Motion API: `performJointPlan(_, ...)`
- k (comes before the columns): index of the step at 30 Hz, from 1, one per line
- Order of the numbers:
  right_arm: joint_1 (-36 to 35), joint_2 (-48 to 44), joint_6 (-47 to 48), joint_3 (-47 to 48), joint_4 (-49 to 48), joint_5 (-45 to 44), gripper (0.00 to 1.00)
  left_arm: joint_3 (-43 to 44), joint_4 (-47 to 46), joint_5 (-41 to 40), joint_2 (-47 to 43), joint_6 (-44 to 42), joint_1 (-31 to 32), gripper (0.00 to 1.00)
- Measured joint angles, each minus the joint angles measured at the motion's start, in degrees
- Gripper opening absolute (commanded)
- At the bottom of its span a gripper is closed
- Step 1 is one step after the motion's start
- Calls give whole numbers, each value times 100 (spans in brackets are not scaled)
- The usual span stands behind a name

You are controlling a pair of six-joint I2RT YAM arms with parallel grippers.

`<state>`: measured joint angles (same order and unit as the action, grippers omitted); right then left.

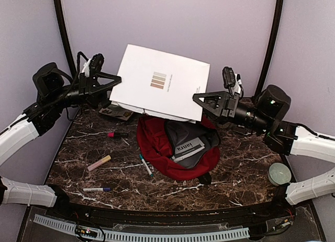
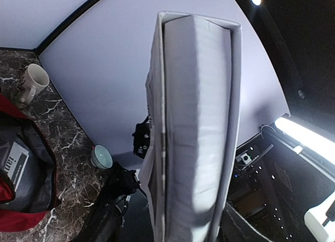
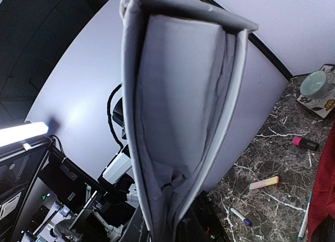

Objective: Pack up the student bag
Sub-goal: Pass from the left arm to the right, then pick up the largest pocket of the bag from the student bag.

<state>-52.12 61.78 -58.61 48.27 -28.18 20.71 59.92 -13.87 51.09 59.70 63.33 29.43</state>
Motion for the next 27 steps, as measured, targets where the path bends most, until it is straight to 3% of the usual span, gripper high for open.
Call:
performJointPlan(7, 9, -669, 343, -9, 1021, -474, 0, 2, 841, -584, -122, -387, 7, 88)
performJointPlan(14, 160, -1086, 743, 63, 2481, -1038, 0, 2, 1606, -1390, -166, -570, 155, 98)
performJointPlan(22, 332, -2065, 1054, -164, 3847, -2334, 0, 859, 3080, -2291, 802, -1329, 710, 99)
performJointPlan(27, 354, -2092, 1187, 59, 4769, -3069, 0, 1665, 3974, -2953, 1729, -2105, 894, 99)
